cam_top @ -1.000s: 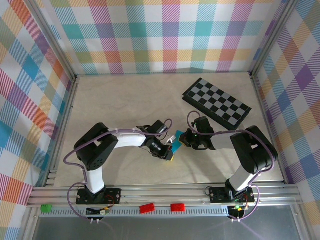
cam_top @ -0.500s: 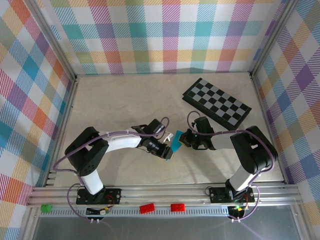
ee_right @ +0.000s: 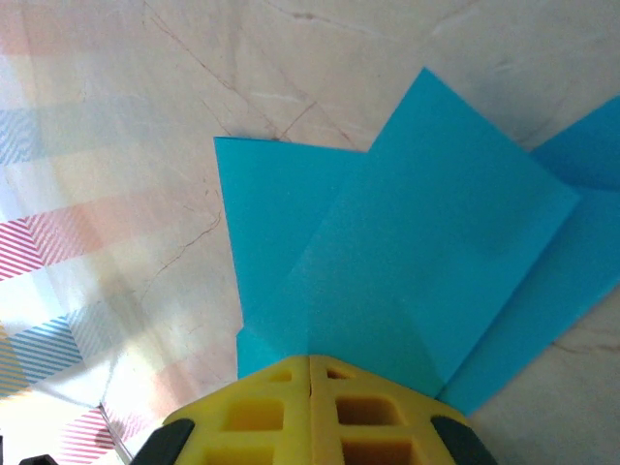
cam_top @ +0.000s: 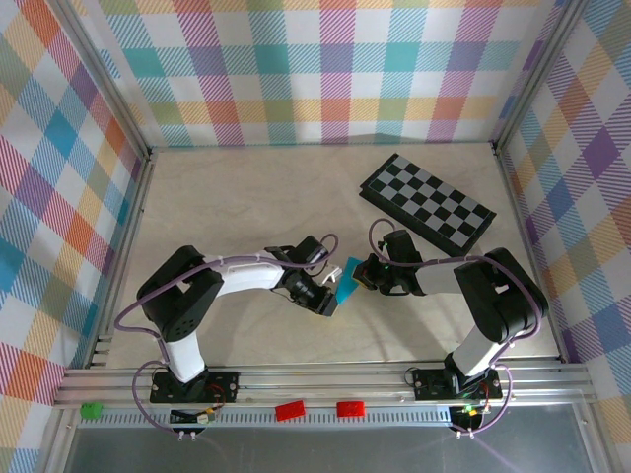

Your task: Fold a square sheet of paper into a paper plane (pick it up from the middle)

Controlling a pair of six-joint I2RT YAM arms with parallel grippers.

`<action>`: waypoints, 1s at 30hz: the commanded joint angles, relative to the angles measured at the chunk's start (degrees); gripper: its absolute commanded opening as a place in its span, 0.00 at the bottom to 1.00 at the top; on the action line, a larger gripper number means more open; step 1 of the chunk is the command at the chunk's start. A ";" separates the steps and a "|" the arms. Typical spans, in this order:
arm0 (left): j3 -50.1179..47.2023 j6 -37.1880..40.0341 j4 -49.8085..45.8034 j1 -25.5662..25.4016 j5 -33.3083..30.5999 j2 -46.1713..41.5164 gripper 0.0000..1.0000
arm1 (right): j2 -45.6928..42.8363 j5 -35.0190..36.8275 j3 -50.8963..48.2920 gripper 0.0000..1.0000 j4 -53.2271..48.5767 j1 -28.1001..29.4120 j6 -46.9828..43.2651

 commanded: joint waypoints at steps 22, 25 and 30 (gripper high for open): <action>2.66 2.97 -3.72 -2.70 -0.81 2.85 0.13 | 3.22 4.33 -2.74 0.02 -8.29 -0.09 -0.96; 2.57 2.97 -3.72 -2.72 -1.26 3.17 0.08 | 3.26 4.33 -2.78 0.02 -8.30 -0.09 -0.96; 2.41 3.14 -3.90 -2.75 -1.36 3.09 0.06 | 3.13 4.33 -2.74 0.02 -8.38 -0.09 -0.94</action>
